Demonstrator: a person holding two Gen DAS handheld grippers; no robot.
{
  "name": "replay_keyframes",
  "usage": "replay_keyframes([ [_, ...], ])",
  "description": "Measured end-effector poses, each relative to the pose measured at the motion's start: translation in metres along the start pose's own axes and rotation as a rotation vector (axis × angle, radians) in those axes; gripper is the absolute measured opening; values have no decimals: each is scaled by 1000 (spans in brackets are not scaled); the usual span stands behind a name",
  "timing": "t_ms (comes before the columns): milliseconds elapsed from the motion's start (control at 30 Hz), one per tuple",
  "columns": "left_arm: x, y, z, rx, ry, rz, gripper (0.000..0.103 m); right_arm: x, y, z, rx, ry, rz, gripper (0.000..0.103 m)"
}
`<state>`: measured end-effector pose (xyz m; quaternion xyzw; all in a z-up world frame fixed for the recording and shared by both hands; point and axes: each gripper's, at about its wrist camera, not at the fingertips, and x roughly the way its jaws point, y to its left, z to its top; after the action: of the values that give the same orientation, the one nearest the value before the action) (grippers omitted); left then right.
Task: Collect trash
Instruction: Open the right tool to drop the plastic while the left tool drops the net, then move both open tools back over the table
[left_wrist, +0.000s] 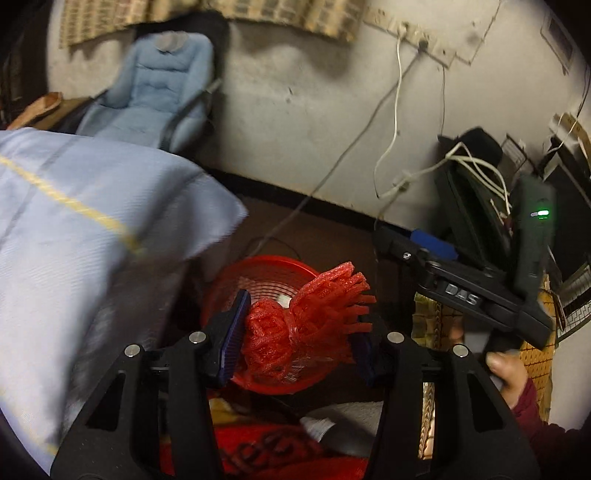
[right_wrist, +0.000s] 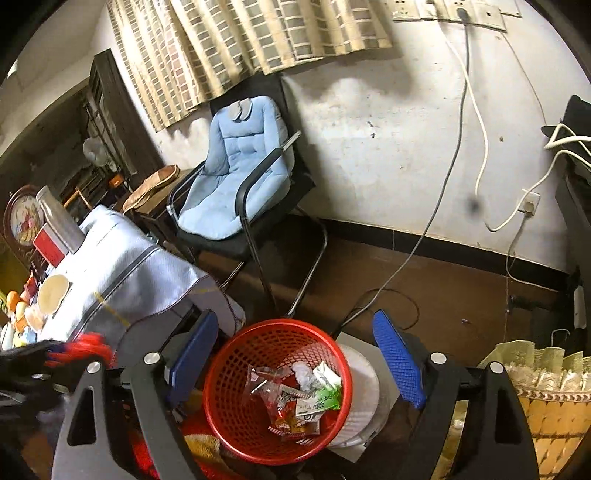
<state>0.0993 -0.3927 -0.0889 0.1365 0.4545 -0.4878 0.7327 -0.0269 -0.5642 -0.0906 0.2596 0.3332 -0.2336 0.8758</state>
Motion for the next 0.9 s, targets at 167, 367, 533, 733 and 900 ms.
replay_keyframes([
  [167,26,-6,6,-25,31,28,81,2,-8,1,32,3,9,84],
  [367,9,-2,5,-14,-8,72,89,2,-4,-1,28,10,21,84],
  [533,-25,13,4,-30,-69,138,92,-7,9,-1,-4,-2,38,84],
  [733,-76,48,1,-83,-150,245,94,-20,28,-2,-47,-17,63,86],
  [900,-127,92,-13,-164,-218,350,96,-28,45,-2,-83,-25,80,88],
])
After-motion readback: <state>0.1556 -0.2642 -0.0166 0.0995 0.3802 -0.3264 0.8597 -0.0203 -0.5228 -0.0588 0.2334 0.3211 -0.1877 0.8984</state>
